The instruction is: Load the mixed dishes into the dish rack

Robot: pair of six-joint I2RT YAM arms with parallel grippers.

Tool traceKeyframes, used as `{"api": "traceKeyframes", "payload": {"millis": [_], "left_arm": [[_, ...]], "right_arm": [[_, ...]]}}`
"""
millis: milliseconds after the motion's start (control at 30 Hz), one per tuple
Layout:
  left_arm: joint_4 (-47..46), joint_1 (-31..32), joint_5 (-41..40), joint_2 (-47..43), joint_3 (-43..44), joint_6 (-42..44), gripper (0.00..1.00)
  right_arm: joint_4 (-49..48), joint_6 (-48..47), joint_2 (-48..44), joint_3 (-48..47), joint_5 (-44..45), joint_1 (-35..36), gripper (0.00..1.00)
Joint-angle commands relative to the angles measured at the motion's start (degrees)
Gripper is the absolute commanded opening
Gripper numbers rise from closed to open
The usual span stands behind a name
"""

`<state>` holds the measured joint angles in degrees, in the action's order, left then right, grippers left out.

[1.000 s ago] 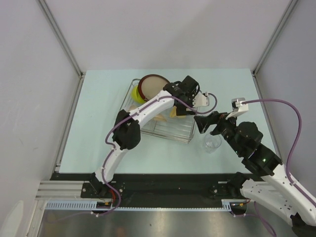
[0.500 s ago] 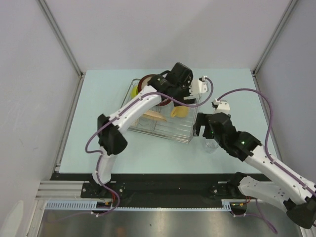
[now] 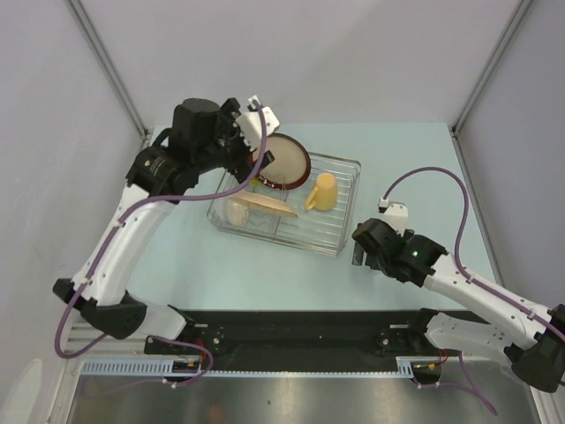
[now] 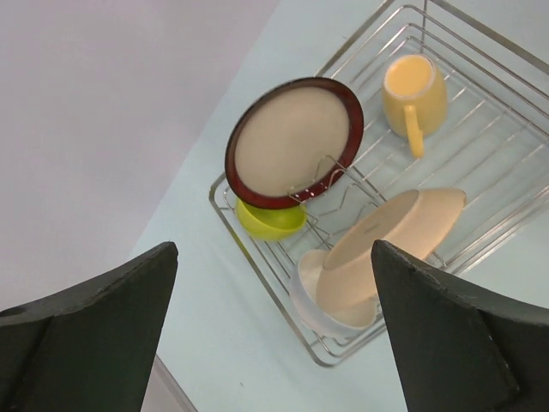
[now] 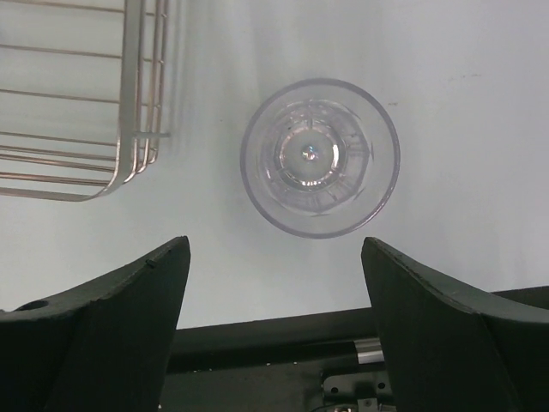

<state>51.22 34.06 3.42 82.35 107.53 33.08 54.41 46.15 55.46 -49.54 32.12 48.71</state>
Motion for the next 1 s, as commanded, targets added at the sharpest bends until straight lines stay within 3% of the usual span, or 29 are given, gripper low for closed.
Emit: {"api": "traceKeyframes", "payload": {"millis": [0,567,667,700,767,967], "left_arm": [[0.5,-1.8,2.8,-5.3,-6.3,-4.5,1.00],[-0.4,-4.4,4.5,-8.7,-11.7,-5.7,1.00],[-0.6,-4.7,4.6,-8.9,-12.3,-5.7,1.00],[-0.6,-4.7,4.7,-9.0,-12.6,-5.7,1.00],[-0.7,-4.8,4.3,-9.2,-12.9,-5.5,1.00],[-0.7,-5.1,4.2,-9.3,-12.6,-5.2,1.00]], "right_arm": [[-0.7,2.4,2.7,1.2,2.3,0.9,0.86],[-9.6,-7.1,12.8,1.7,0.9,-1.2,0.79],[-11.1,-7.6,14.1,2.4,-1.0,-2.0,0.71],[-11.8,-7.4,14.3,2.6,-1.9,-2.2,0.63],[-12.1,-6.5,14.8,3.4,-2.5,-2.2,0.55],[-11.8,-6.0,14.8,4.5,-3.4,-2.3,0.51]]}}
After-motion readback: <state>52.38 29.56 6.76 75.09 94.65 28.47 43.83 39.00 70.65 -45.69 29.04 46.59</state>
